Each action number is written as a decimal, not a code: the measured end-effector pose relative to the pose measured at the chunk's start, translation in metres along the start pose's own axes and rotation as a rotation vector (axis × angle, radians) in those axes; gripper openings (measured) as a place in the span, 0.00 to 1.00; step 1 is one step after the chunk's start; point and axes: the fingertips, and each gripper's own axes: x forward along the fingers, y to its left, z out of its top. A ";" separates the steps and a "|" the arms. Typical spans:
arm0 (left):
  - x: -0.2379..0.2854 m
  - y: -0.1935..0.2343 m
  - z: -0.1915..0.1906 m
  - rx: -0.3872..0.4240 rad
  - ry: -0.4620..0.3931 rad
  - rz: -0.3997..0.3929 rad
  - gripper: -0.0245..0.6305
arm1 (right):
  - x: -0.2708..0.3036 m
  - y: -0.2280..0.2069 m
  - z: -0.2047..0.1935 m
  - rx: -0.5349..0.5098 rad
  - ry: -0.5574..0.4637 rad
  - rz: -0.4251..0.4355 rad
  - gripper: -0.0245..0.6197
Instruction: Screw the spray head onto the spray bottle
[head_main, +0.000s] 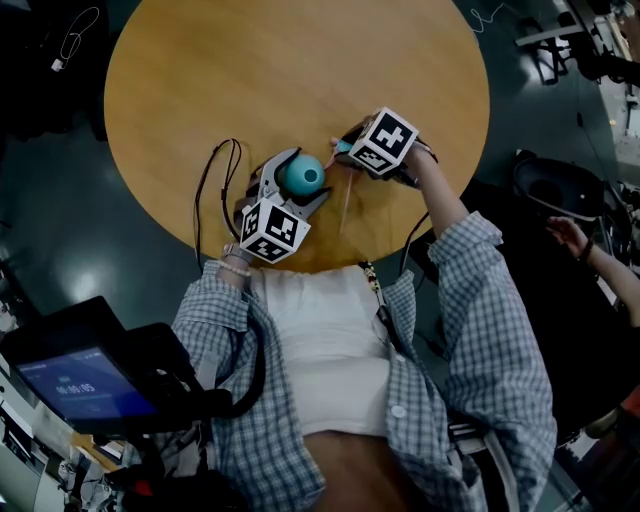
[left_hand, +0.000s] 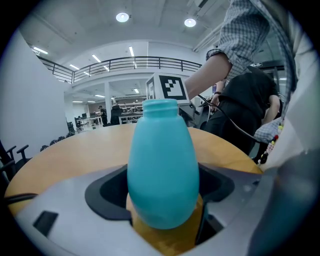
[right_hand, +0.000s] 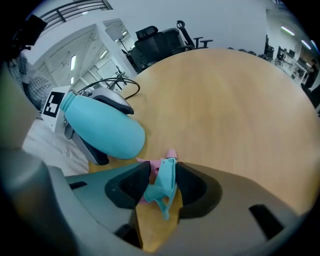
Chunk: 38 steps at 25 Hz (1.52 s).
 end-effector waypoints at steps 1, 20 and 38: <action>0.001 0.002 -0.001 -0.001 0.000 0.000 0.66 | 0.002 -0.001 0.001 0.009 -0.004 0.023 0.28; -0.001 -0.001 0.000 -0.022 -0.010 0.018 0.66 | -0.049 0.007 0.002 -0.037 -0.274 -0.233 0.20; 0.004 -0.004 -0.005 -0.027 -0.016 0.018 0.66 | -0.247 0.086 0.083 -0.442 -0.665 -0.863 0.20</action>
